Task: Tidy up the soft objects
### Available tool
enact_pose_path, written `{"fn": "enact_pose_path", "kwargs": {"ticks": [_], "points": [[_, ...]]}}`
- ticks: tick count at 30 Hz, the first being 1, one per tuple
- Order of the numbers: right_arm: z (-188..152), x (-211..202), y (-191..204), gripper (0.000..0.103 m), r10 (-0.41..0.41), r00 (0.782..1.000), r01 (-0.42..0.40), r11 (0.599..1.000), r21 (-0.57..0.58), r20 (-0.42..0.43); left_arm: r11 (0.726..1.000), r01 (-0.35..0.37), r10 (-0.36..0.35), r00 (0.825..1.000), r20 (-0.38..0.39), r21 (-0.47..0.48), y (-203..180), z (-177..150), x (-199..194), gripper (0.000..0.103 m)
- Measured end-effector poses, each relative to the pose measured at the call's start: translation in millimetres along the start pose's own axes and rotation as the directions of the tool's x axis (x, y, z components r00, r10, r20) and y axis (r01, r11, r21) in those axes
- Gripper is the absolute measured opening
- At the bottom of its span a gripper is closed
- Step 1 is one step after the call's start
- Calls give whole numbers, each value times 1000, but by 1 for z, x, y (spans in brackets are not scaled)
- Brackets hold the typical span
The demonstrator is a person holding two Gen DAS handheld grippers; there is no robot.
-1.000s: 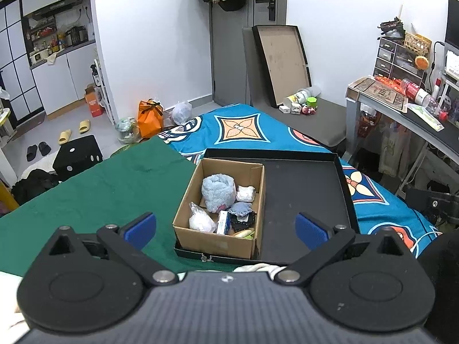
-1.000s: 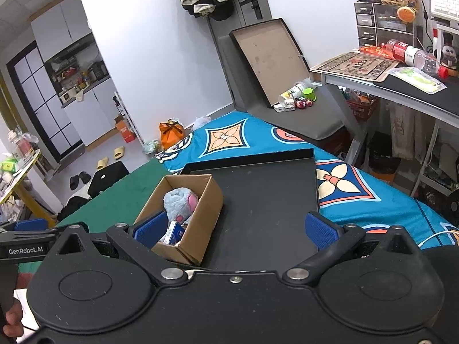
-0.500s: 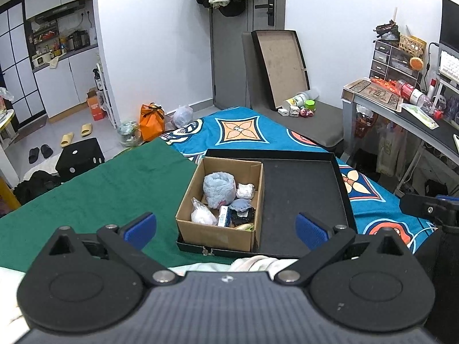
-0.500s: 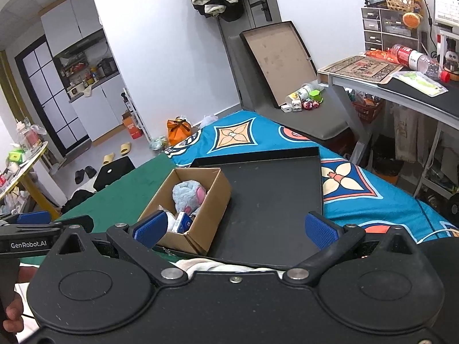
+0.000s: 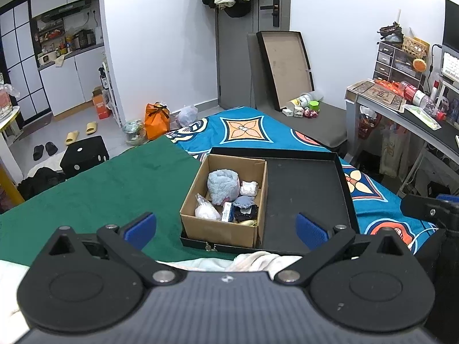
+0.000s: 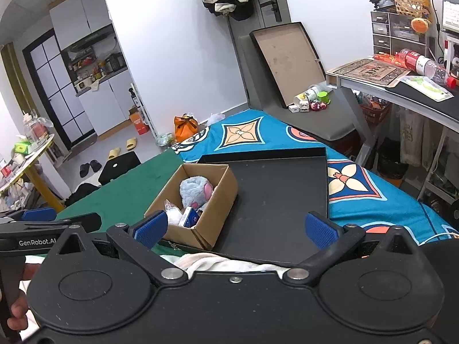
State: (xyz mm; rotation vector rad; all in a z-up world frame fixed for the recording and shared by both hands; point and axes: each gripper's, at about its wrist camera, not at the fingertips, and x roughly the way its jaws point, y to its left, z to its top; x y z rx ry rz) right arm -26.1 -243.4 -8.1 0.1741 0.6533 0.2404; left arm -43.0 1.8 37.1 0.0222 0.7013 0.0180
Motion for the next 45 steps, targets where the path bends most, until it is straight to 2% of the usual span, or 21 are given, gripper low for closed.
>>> {"fn": "enact_pose_path", "kwargs": {"ticks": [45], "points": [[-1, 2, 5, 103, -45, 999, 45, 999, -25, -12, 1000, -2, 2, 1000, -13, -15, 6, -3, 2, 103]]}}
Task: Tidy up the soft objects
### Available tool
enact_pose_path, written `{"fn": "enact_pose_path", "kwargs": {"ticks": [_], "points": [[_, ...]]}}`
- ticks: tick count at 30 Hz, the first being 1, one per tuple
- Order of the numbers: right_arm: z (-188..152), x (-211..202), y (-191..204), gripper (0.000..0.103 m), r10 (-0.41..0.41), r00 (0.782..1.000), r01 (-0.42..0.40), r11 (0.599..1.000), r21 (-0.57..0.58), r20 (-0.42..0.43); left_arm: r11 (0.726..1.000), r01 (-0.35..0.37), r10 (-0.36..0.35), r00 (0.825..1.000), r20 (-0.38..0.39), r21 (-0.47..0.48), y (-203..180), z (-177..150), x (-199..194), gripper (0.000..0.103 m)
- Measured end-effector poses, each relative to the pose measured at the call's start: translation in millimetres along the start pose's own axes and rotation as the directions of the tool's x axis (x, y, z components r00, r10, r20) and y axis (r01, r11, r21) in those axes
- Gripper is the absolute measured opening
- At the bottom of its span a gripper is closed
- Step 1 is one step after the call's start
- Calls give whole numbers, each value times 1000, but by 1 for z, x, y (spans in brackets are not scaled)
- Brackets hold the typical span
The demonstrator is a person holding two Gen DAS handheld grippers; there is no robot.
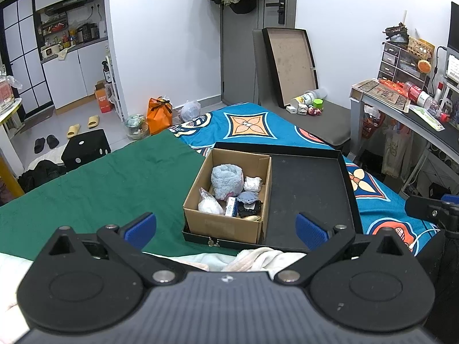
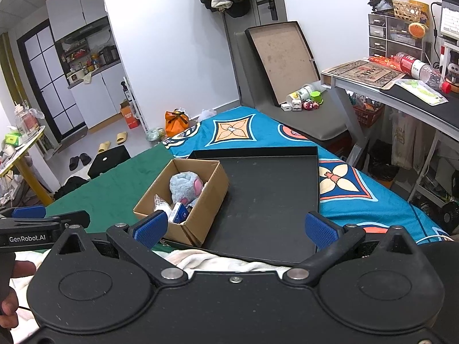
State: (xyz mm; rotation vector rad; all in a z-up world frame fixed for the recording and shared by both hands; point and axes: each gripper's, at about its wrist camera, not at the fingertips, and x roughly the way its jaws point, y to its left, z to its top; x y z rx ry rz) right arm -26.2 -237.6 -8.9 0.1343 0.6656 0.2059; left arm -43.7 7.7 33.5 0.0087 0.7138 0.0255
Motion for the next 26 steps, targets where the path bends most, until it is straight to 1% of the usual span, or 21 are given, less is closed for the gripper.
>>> {"fn": "enact_pose_path", "kwargs": {"ticks": [13, 26], "points": [[0, 1, -2, 103, -3, 1000, 2, 1000, -2, -5, 1000, 0, 0, 1000, -3, -1, 3, -1, 2, 103], [-1, 9, -4, 103, -16, 1000, 16, 1000, -1, -21, 1000, 23, -22, 1000, -8, 14, -3, -2, 7, 103]]}}
